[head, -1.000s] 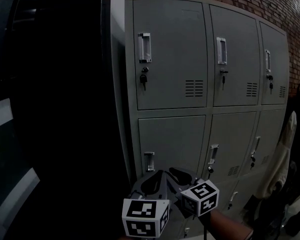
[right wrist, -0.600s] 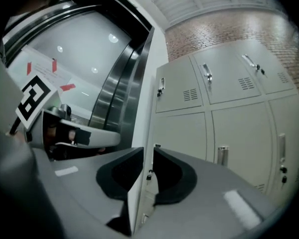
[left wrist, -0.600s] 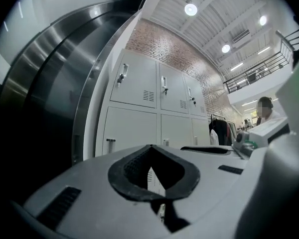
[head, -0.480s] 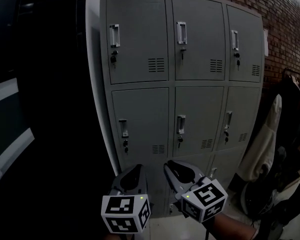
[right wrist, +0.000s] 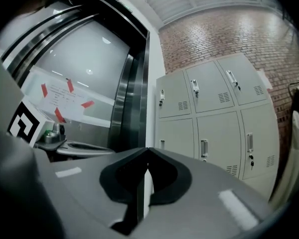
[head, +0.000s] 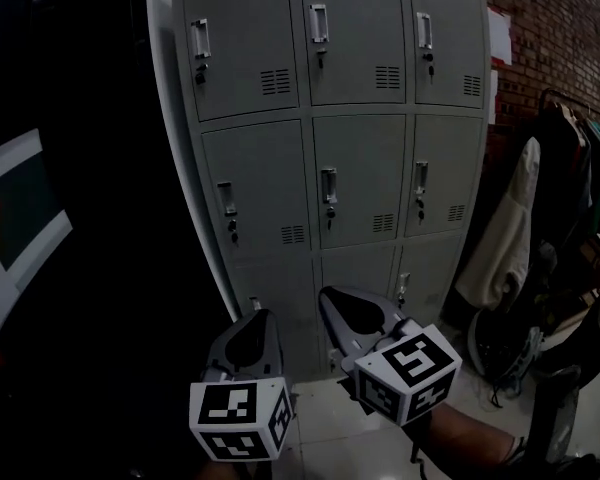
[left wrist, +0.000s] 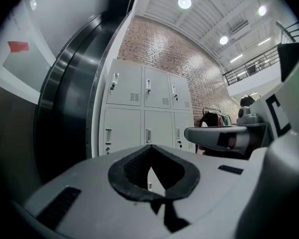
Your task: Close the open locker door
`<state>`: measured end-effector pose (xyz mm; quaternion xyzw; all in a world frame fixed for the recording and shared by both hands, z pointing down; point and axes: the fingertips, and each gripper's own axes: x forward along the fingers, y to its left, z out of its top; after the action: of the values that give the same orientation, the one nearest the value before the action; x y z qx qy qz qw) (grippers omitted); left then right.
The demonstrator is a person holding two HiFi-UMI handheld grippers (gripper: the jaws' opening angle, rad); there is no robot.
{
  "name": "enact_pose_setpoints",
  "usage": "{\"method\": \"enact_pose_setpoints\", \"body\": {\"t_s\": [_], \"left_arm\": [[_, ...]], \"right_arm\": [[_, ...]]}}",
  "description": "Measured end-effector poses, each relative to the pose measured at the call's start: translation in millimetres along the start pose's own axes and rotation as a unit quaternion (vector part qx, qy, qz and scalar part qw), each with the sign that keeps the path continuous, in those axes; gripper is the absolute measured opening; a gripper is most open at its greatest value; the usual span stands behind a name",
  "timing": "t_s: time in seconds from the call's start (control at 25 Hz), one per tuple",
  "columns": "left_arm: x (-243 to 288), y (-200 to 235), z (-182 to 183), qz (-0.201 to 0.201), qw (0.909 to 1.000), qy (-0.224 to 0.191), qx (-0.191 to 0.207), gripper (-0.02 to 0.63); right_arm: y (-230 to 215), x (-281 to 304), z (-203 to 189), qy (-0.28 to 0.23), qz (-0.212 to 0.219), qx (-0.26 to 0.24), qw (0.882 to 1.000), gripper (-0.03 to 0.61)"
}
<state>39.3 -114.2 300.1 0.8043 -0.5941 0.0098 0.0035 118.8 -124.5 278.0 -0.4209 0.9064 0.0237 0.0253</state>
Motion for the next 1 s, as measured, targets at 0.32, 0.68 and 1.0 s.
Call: {"method": "enact_pose_setpoints", "body": {"t_s": [0.32, 0.68, 1.0], "left_arm": [[-29, 24, 0, -0.026, 0.9995, 0.003, 0.015, 0.004], [-36, 40, -7, -0.044, 0.9988, -0.003, 0.02, 0.003], [-29, 36, -9, -0.052, 0.9984, -0.007, 0.02, 0.003]], "right_arm": [[51, 13, -2, -0.005, -0.017, 0.03, 0.999, 0.001], [81, 18, -1, -0.008, -0.023, 0.014, 1.0, 0.001], [81, 20, -5, 0.001, -0.024, -0.005, 1.0, 0.0]]}}
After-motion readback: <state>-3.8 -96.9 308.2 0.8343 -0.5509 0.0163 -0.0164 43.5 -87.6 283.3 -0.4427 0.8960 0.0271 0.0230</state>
